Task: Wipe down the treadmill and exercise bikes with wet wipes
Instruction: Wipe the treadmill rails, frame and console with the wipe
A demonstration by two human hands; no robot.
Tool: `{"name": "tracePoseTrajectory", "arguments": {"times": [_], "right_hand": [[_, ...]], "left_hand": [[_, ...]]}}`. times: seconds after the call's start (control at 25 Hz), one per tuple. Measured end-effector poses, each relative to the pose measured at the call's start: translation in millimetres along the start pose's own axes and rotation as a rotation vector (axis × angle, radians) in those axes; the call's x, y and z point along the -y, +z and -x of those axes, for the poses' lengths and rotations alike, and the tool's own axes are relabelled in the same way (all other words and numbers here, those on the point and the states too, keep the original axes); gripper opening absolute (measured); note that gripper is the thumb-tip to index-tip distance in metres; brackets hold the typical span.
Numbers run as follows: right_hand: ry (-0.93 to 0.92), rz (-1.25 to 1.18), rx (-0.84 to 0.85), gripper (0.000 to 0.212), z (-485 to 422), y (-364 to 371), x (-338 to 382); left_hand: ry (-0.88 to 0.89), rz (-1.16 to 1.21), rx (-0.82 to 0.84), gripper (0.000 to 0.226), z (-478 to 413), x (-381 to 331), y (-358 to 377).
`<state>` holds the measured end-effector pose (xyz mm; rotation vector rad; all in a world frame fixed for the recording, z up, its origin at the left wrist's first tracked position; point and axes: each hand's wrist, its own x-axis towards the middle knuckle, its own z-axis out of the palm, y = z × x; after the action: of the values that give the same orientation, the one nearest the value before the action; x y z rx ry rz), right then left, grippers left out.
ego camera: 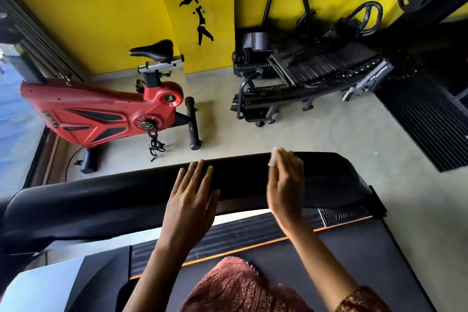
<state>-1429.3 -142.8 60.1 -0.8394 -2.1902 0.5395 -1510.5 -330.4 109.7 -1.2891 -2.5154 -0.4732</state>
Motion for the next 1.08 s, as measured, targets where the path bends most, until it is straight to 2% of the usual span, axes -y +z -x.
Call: {"name": "tracePoseTrajectory", "arguments": {"times": [0.08,0.16,0.2,0.24,0.36,0.4,0.44,0.56,0.6,0.64,0.68,0.8,0.84,0.88,0.92,1.0,1.04,1.08], "right_hand": [[-0.216,-0.043,0.111,0.038,13,5,29],[-0.502,-0.085,0.242,0.039,15,-5,14],[-0.552,-0.080,0.258,0.040,13,-13,-8],[-0.484,-0.069,0.227,0.041,12,-17,-35],[0.146,-0.109,0.044,0.060,-6,-28,-100],[0.212,-0.095,0.048,0.065,-12,-26,-104],[0.160,-0.094,0.102,0.064,-17,-23,-97],[-0.239,-0.132,0.290,0.050,-19,-25,-71],[-0.315,-0.132,0.325,0.047,-19,-27,-84],[-0.308,-0.133,0.340,0.046,-22,-33,-104],[-0.227,-0.148,0.331,0.046,-23,-36,-130],[0.321,-0.333,0.317,0.040,-40,-48,-201],[0.464,-0.371,0.338,0.036,-46,-49,-208],[0.509,-0.408,0.375,0.035,-48,-48,-207],[0.468,-0.452,0.422,0.037,-48,-48,-204],[0.227,-0.526,0.477,0.049,-42,-52,-199],[0.109,-0.543,0.474,0.051,-38,-50,-206],[0.072,-0.553,0.471,0.048,-36,-45,-221]], "left_hand": [[0.051,0.025,0.028,0.049,-9,-4,6],[0.098,0.039,0.053,0.051,-19,-7,13],[0.110,0.044,0.057,0.052,-23,-9,15],[0.126,0.053,0.057,0.052,-26,-11,17],[0.176,0.048,0.048,0.051,-40,-23,29],[0.186,0.047,0.050,0.051,-43,-30,33],[0.198,0.048,0.053,0.051,-45,-38,38],[0.253,0.054,0.057,0.050,-54,-61,55],[0.273,0.053,0.048,0.050,-59,-71,62],[0.289,0.049,0.036,0.049,-66,-83,70],[0.302,0.037,0.031,0.048,-73,-96,78],[0.328,-0.017,0.027,0.048,-89,-136,108],[0.318,-0.022,0.021,0.051,-94,-147,116],[0.302,-0.022,0.017,0.055,-97,-156,124],[0.286,-0.028,0.010,0.057,-99,-166,132],[0.247,-0.069,0.005,0.051,-102,-182,147],[0.218,-0.087,0.002,0.046,-103,-189,152],[0.192,-0.095,-0.006,0.041,-103,-195,156]]}}
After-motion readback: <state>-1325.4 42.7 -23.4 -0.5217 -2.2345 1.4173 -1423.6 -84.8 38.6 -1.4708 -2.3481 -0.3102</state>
